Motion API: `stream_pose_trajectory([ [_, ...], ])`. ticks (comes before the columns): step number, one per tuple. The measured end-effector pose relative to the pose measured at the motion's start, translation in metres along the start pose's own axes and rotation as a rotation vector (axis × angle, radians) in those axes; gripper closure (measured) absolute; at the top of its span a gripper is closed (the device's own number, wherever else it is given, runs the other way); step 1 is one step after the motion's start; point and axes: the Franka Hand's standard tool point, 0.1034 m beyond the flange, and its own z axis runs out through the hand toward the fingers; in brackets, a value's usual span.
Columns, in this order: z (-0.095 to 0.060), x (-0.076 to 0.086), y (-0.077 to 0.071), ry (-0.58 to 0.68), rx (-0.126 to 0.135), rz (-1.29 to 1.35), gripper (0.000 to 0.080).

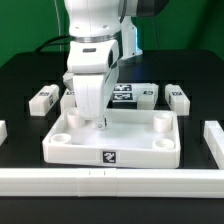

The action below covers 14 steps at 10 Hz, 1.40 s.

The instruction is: Assemble desk

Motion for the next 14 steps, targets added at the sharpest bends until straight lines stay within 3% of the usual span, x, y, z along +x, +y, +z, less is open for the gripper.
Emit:
stream_pose_trajectory([
  [1, -0.0002, -0.0001, 0.0001, 0.000, 0.000, 0.004, 0.0150],
  [2, -0.0004, -0.0001, 0.0001, 0.000, -0.001, 0.007, 0.0263],
  [3, -0.0002, -0.0001, 0.0000, 0.000, 0.000, 0.007, 0.0263],
  [4, -0.0001, -0.0002, -0.0001, 0.000, 0.000, 0.007, 0.0475],
  [5, -0.0001, -0.0002, -0.0001, 0.000, 0.000, 0.007, 0.0475],
  [6, -0.0001, -0.0002, -0.0001, 0.000, 0.000, 0.007, 0.0671],
  [7, -0.0005, -0.0004, 0.0005, 0.000, -0.002, 0.007, 0.0671],
  [8, -0.0006, -0.0004, 0.0006, 0.000, -0.003, 0.007, 0.0742],
  [14, -0.0007, 0.0000, 0.0010, -0.001, -0.004, 0.001, 0.0742],
])
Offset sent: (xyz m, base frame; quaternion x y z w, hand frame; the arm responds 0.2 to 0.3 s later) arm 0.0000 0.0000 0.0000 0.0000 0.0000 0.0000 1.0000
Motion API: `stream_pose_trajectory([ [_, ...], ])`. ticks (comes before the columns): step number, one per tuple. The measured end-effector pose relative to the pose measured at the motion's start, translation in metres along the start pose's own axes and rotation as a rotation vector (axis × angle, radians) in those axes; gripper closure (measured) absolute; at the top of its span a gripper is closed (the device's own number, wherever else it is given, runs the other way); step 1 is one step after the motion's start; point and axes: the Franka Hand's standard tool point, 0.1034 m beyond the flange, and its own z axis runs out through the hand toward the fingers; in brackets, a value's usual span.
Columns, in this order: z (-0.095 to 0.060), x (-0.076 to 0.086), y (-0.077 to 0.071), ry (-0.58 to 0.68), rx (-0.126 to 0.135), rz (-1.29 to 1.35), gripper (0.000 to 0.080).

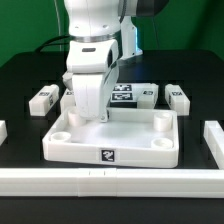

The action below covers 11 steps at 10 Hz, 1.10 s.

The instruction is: Assemble desk

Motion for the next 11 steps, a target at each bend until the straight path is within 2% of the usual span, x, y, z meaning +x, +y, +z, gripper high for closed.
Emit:
stream_pose_trajectory([
  [6, 0.001, 0.035, 0.036, 0.001, -0.031, -0.138, 0.0742],
  [9, 0.001, 0.045, 0.042, 0.007, -0.038, -0.130, 0.0742],
  [11, 0.001, 0.047, 0.046, 0.007, -0.029, -0.129, 0.0742],
])
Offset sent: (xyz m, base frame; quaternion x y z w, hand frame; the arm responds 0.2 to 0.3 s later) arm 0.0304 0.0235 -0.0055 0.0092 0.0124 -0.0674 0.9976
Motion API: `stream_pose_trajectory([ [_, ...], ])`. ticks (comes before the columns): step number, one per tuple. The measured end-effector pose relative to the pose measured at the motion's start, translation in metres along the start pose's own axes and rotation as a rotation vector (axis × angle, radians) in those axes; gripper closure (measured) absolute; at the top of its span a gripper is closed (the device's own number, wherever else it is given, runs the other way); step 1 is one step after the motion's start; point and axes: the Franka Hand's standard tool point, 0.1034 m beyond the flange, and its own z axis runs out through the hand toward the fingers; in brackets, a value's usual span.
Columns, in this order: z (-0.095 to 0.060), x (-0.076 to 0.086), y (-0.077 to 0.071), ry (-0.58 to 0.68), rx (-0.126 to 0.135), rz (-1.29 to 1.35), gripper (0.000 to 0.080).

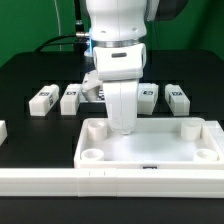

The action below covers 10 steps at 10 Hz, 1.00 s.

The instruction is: Assemble desk

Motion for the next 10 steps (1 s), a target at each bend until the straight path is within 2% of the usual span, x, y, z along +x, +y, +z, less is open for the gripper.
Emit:
stream_pose_trajectory([
  [2, 0.000, 0.001, 0.001, 0.000, 0.004, 0.022, 0.0726],
  [3, -0.002, 0.003, 0.001, -0.001, 0.002, 0.040, 0.0573],
  [4, -0.004, 0.004, 0.001, -0.001, 0.000, 0.053, 0.0573],
  [6, -0.013, 0.006, 0.002, -0.004, -0.012, 0.097, 0.0298],
  [7, -0.018, 0.008, -0.001, -0.006, -0.016, 0.131, 0.0298],
  [8, -0.028, 0.011, -0.003, -0.008, -0.026, 0.183, 0.0187],
  [10, -0.045, 0.019, -0.010, -0.010, -0.043, 0.309, 0.0157],
])
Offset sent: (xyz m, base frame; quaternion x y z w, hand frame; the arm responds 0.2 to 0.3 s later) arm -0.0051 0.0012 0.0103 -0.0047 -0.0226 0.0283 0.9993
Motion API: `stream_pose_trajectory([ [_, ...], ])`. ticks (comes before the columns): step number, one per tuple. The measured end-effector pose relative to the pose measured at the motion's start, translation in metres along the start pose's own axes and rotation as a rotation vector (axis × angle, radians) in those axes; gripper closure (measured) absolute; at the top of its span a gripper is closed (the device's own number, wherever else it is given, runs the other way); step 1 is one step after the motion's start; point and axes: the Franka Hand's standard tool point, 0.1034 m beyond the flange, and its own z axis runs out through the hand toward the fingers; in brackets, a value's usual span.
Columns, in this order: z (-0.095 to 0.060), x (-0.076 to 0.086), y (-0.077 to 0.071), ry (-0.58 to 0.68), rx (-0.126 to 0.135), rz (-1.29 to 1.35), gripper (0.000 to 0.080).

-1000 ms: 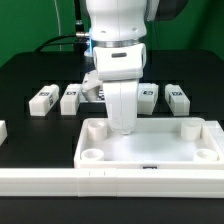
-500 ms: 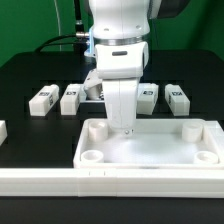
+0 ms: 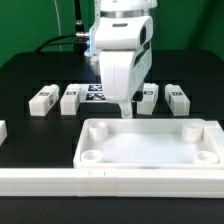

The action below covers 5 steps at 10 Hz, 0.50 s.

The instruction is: Assemble desk

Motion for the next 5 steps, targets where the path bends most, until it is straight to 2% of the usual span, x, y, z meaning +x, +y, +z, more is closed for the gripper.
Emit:
stream_pose_trajectory([
  [2, -0.011, 0.021, -0.008, 0.005, -0.015, 0.196, 0.0151],
  [4, -0.012, 0.051, -0.014, 0.013, -0.017, 0.311, 0.0150],
  [5, -0.011, 0.059, -0.015, 0.015, -0.017, 0.312, 0.0150],
])
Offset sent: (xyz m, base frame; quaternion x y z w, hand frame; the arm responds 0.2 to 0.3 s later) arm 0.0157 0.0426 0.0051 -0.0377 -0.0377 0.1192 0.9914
